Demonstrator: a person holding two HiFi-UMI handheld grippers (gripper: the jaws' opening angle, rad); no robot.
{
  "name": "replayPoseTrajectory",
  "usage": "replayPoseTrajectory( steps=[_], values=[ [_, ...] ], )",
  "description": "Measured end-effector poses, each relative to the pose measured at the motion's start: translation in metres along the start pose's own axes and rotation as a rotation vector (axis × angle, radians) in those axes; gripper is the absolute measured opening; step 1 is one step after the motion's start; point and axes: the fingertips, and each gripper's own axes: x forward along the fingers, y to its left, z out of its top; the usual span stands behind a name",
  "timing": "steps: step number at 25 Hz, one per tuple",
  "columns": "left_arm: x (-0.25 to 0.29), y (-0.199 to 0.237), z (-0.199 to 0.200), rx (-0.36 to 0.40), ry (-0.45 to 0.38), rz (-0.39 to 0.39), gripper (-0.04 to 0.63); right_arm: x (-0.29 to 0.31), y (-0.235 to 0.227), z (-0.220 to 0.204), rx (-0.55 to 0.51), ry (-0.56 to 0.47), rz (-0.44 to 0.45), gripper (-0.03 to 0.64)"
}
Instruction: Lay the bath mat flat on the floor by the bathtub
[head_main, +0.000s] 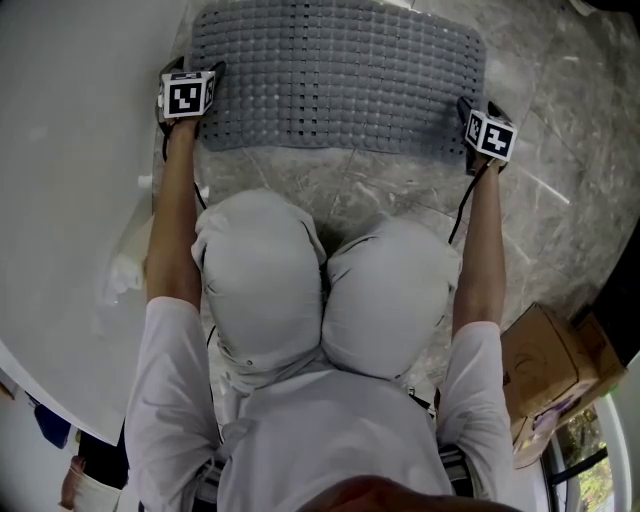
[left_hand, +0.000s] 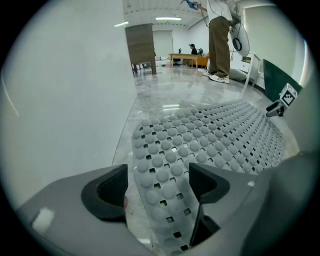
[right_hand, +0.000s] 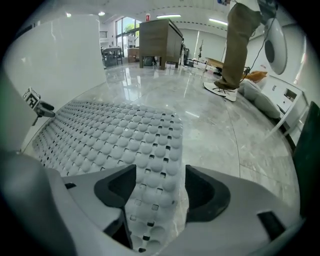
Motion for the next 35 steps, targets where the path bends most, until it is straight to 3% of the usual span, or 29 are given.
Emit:
replayPoseTrajectory(
  steps=[3,7,10,13,15,17,21,23,31,35],
  values=[
    [-0.013,-0.003,0.009,-0.004,-0.070,0.019,0.371,-0.008,0.011,0.008,0.007,-0.059,0.024,0.266],
    [-0.032,-0.020,0.025,0.055,-0.169,0.016,0.325,-0.020,0.038,0.023,0.017,-0.144,0.095,0.202],
    [-0.053,-0.033,0.046,0.102,-0.287,0.013,0.230,-0.035,0.064,0.044,0.003,-0.229,0.141,0.172],
    [-0.074,-0.043,0.068,0.125,-0.388,-0.003,0.184,-0.055,0.087,0.069,-0.028,-0.326,0.170,0.126],
    [-0.090,-0.050,0.082,0.128,-0.448,-0.018,0.159,-0.069,0.102,0.084,-0.049,-0.380,0.202,0.105],
    [-0.110,-0.053,0.098,0.126,-0.523,-0.014,0.083,-0.084,0.113,0.099,-0.082,-0.425,0.226,0.076],
    [-0.145,-0.060,0.123,0.101,-0.641,-0.041,0.029,-0.117,0.126,0.125,-0.136,-0.518,0.246,0.036],
    [-0.158,-0.067,0.133,0.104,-0.674,-0.067,0.000,-0.134,0.128,0.138,-0.152,-0.559,0.250,0.025],
    [-0.218,-0.089,0.174,0.125,-0.755,-0.136,0.000,-0.196,0.125,0.178,-0.161,-0.650,0.249,0.003],
    [-0.258,-0.096,0.199,0.084,-0.767,-0.154,0.000,-0.238,0.126,0.196,-0.149,-0.677,0.257,0.003]
  ],
)
